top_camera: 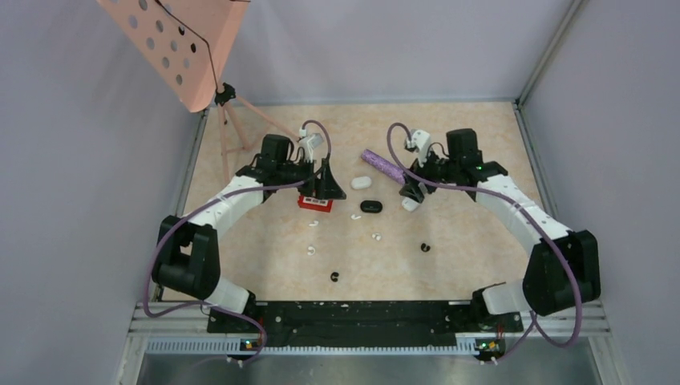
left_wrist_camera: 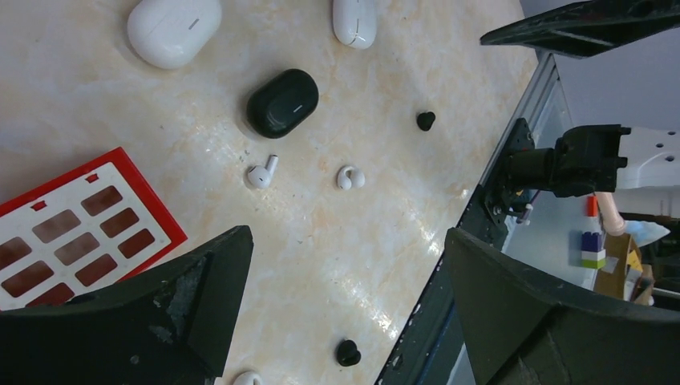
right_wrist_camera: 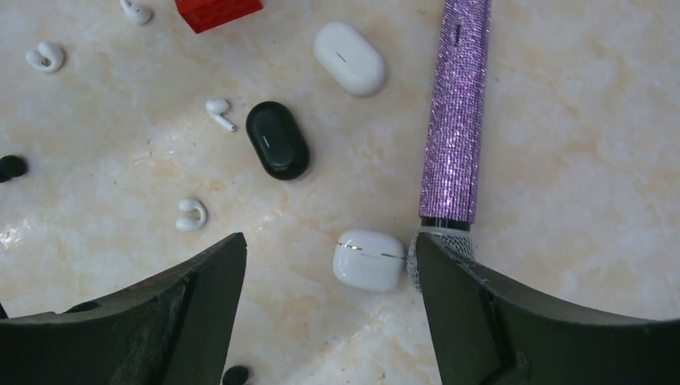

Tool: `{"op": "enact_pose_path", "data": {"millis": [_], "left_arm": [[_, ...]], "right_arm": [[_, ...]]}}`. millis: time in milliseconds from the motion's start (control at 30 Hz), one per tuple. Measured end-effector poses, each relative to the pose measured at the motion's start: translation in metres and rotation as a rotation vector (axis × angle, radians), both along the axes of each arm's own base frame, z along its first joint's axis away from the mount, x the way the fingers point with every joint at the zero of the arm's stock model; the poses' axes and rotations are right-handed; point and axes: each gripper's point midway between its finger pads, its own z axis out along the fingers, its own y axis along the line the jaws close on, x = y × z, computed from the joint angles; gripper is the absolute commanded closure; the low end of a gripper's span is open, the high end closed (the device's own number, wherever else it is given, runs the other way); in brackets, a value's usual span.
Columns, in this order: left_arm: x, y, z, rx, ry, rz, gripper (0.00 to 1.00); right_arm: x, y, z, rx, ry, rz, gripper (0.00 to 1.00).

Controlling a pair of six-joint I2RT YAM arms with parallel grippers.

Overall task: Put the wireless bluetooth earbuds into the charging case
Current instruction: Pick up the charging case at the center of the board.

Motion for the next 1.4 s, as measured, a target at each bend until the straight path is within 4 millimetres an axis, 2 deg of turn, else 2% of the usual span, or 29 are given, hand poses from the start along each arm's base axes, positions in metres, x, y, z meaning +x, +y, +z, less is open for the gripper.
{"op": "enact_pose_path", "data": {"millis": [133, 267, 400, 500, 667, 867, 1100, 1300, 1400], "left_arm": [[0.000, -0.002, 0.000, -0.019, 0.023, 0.013, 0.05], [-0.002, 0.000, -0.004, -0.009, 0.040, 0.028, 0.05], [-0.003, 0.002, -0.007, -0.005, 0.050, 0.037, 0.01], [-0.010, 0.004, -0.008, -0.023, 0.082, 0.041, 0.01], [-0.015, 0.010, -0.012, -0.074, 0.169, 0.071, 0.01], [-0.008, 0.023, -0.016, -0.144, 0.237, 0.152, 0.02], [0.001, 0.032, -0.017, -0.173, 0.247, 0.205, 0.02], [-0.002, 0.033, -0.023, -0.176, 0.258, 0.212, 0.02], [-0.002, 0.034, -0.024, -0.175, 0.261, 0.216, 0.02]], "right_arm": [[0.006, 0.021, -0.010, -0.036, -0.008, 0.094, 0.33], [0.011, 0.037, -0.024, -0.102, -0.010, 0.138, 0.34], [-0.009, 0.073, -0.041, -0.164, -0.026, 0.271, 0.33], [-0.020, 0.090, -0.053, -0.189, -0.032, 0.354, 0.33], [-0.017, 0.090, -0.081, -0.246, -0.014, 0.388, 0.32], [-0.010, 0.088, -0.109, -0.302, -0.002, 0.406, 0.32], [-0.004, 0.089, -0.119, -0.316, -0.013, 0.417, 0.34], [0.002, 0.093, -0.124, -0.316, -0.017, 0.421, 0.41], [0.004, 0.094, -0.126, -0.317, -0.020, 0.427, 0.49]]}}
